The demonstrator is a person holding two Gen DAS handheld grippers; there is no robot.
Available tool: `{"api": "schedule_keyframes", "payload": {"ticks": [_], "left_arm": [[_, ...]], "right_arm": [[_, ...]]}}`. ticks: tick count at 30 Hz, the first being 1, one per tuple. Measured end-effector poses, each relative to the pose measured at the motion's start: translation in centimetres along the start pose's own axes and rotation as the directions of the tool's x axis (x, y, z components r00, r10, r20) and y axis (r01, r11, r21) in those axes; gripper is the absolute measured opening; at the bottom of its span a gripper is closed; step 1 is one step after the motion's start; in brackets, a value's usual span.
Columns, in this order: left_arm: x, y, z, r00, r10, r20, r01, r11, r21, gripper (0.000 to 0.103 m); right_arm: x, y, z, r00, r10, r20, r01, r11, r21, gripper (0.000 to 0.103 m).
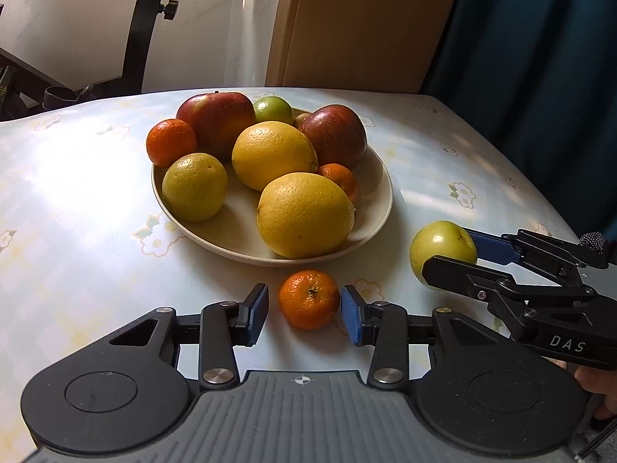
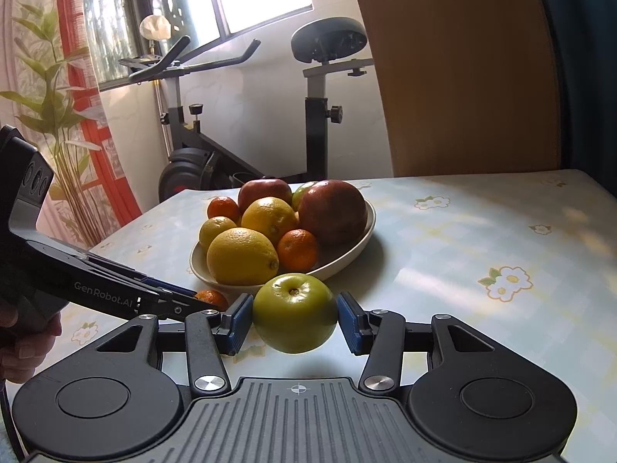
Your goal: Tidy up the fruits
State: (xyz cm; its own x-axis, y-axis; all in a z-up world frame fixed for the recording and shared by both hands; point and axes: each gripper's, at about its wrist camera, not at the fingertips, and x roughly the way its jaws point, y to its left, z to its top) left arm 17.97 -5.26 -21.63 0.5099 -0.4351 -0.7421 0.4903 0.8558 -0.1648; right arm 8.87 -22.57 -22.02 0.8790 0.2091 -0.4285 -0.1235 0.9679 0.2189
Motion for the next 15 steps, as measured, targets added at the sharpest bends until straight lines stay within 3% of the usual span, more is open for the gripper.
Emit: {"api": "schedule_keyframes", "payload": {"ticks": [4, 6, 15], "left_arm": [[0.4, -0.4, -0.1, 1.000, 0.012, -0.004, -0.012, 1.000, 0.010, 0.043], [0.4, -0.5, -0.2, 1.000, 0.004, 0.003, -0.004, 1.000, 0.020, 0.037], [-1.3, -0.9, -0.7, 0.998, 0.019, 0.061, -0.021, 0.999, 0.031, 0.037]], "right_arm": [[-0.2, 0.0, -0.1, 1.000, 0.005, 0.008, -0.005, 1.000, -0.001, 0.045], [-0.3, 0.0, -0.1, 1.000, 0.006, 0.010, -0.006, 1.000, -0.001, 0.045], [-0.3, -0.1, -0.2, 1.000, 0.010, 0.012, -0.010, 1.000, -0.002, 0.045]]}}
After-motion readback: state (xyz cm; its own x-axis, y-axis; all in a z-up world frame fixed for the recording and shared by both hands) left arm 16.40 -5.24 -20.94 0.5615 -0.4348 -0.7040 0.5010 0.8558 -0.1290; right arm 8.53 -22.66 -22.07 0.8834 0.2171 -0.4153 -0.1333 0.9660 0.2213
